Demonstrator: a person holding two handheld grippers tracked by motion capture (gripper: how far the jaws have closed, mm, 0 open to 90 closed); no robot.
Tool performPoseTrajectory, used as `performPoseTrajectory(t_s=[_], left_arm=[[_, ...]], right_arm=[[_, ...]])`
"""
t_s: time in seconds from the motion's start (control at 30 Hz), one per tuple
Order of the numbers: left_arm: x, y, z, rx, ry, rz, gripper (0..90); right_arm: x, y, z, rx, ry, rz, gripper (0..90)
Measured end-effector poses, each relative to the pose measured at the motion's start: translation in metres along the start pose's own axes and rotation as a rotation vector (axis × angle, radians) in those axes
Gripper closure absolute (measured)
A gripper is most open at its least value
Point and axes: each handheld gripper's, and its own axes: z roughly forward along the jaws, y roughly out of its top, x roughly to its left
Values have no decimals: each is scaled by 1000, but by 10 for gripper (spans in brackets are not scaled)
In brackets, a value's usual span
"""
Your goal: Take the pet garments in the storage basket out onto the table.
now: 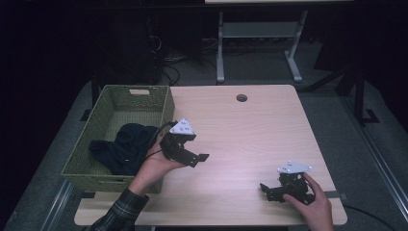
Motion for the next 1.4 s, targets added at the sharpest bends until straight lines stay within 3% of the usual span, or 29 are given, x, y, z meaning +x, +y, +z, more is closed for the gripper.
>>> performPoseTrajectory(t_s=[0.57, 1.03, 1.4], left_arm=[[15, 15, -19, -16, 8, 8, 139], [29, 7, -38, -16, 42, -11, 139], [44, -2, -59, -37, 86, -54, 140]], right_arm=[[0, 0, 0, -1, 0, 1, 0], [0, 0, 0, -4, 0, -4, 0], [0, 0, 0, -3, 0, -4, 0]])
